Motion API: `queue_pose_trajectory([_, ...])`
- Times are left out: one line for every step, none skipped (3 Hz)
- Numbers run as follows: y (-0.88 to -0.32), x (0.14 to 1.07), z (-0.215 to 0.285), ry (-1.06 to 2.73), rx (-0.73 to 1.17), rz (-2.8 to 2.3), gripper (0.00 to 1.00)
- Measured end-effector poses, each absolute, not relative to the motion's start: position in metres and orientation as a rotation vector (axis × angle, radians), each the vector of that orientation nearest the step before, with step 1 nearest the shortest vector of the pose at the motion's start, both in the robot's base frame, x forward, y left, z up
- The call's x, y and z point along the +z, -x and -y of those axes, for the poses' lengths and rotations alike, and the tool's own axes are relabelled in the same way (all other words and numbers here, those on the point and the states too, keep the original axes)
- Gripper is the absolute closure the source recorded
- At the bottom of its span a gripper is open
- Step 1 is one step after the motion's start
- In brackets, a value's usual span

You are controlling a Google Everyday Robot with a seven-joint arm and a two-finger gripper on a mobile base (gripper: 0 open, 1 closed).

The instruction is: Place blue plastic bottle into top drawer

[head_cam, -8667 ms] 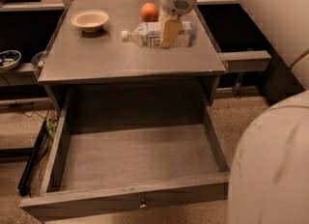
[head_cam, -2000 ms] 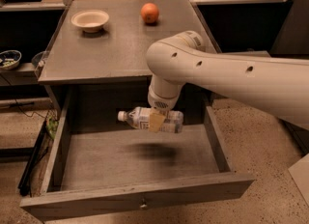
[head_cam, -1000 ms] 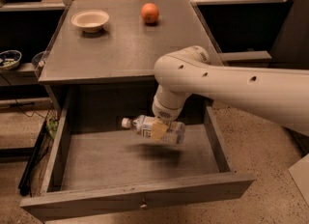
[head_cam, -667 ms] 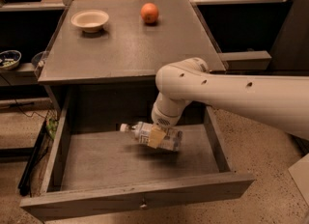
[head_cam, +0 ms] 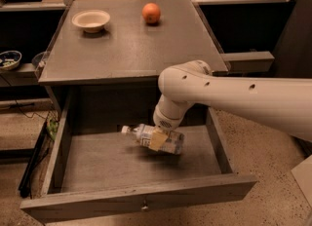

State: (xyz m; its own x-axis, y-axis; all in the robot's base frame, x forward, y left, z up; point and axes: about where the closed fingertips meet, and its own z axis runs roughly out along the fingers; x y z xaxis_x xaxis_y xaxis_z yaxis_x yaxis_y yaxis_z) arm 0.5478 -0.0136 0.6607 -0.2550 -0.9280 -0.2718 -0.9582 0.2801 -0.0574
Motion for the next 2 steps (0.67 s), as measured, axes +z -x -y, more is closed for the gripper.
queue_pose_trajectory([-0.539,0.646,0.011,1.703,0.208,-2.336,1.0])
queue_pose_trajectory([-0.53,0.63,0.007,1.679,0.264,-2.366,1.0])
